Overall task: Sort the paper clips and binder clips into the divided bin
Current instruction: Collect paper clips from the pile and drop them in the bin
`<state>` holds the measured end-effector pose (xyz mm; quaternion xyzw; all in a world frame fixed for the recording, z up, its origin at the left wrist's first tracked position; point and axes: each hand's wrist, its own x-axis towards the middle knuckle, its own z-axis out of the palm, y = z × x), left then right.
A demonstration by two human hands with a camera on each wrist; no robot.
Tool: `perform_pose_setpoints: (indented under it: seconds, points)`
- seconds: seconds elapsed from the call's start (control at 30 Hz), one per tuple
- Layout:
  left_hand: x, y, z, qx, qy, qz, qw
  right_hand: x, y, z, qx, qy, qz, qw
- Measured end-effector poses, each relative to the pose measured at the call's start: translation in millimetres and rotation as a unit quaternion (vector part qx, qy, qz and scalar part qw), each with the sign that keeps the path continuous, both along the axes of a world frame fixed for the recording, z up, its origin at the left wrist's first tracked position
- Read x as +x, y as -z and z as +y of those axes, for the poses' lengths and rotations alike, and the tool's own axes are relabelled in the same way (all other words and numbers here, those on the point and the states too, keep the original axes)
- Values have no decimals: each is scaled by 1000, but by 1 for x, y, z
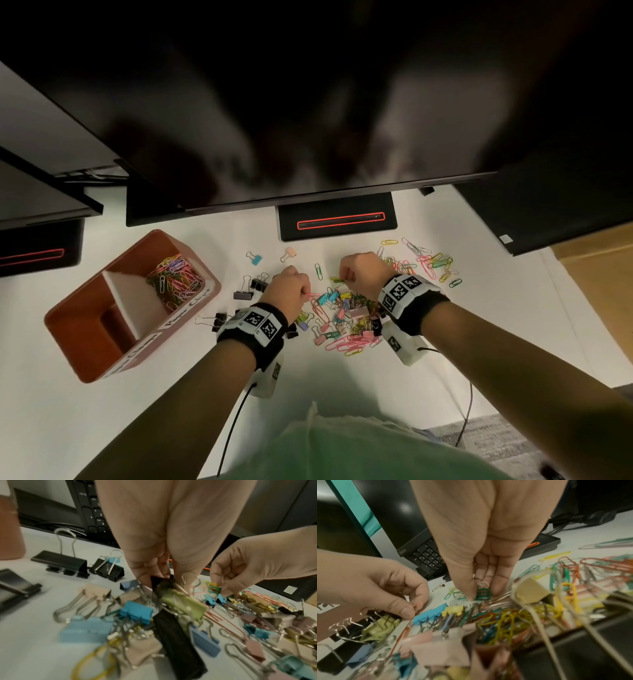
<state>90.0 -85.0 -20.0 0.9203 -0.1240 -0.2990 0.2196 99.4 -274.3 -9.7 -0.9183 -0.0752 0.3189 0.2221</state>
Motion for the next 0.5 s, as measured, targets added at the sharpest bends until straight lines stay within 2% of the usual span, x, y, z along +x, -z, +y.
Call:
perform_pose_setpoints:
  seconds: [0.23,0.37,0.5]
  points:
    - [1,-17,17,-68,42,-6,997,13,-8,3,46,-50,-18,998]
    - [0,-16,5,-16,116,29,993,25,-6,22,15,-136,-22,990]
    - [-1,-10,-6,5,114,30,993,29,-4,28,-22,-184,-17,983]
